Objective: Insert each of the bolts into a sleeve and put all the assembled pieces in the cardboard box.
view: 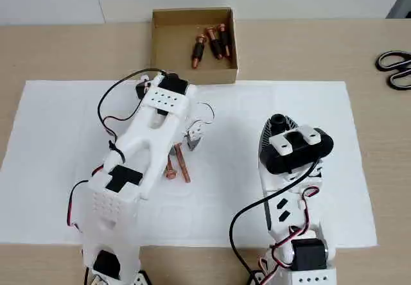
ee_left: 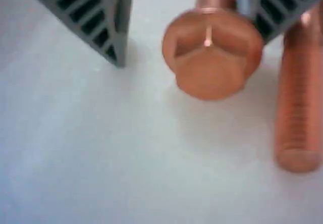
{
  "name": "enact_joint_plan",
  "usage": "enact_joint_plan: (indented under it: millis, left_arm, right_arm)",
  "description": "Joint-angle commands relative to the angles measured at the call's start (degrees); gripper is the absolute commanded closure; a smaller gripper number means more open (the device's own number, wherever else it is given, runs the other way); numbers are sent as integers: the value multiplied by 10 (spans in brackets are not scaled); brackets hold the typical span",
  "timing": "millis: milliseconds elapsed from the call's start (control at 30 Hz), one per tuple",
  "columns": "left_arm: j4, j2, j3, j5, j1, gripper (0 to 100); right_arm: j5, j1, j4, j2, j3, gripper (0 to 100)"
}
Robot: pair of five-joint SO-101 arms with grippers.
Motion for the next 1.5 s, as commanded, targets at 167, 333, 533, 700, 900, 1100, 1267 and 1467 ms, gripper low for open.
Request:
enact_joint_plan:
  millis: [167,333,533,700,900,1100,1267,1467]
  left_arm:
    - [-12,-4,-67,2,-2,997]
    - [-9,-5,-108,3,-2,993]
    - [55,-60,-266,-21,-15,993]
    - [85,-147,-342,-85,-13,993]
    - [82,-294,-307,-149,-11,993]
    - [47,-440,-253,-217,-11,993]
    - [-94,-540,-153,-254,-11,993]
    - [-319,-662,113,-255,41,993]
  right_arm:
    - [-4,0,-12,-9,-6,995]
    - [-3,0,-12,-10,-7,995]
    - [-4,-5,-13,-10,-23,995]
    - [-6,-32,-27,-11,-35,995]
    - [-4,-125,-138,-8,-30,995]
    - [4,-137,-247,-8,49,995]
    - [40,-138,-292,-9,84,995]
    - [38,-142,-291,-10,84,995]
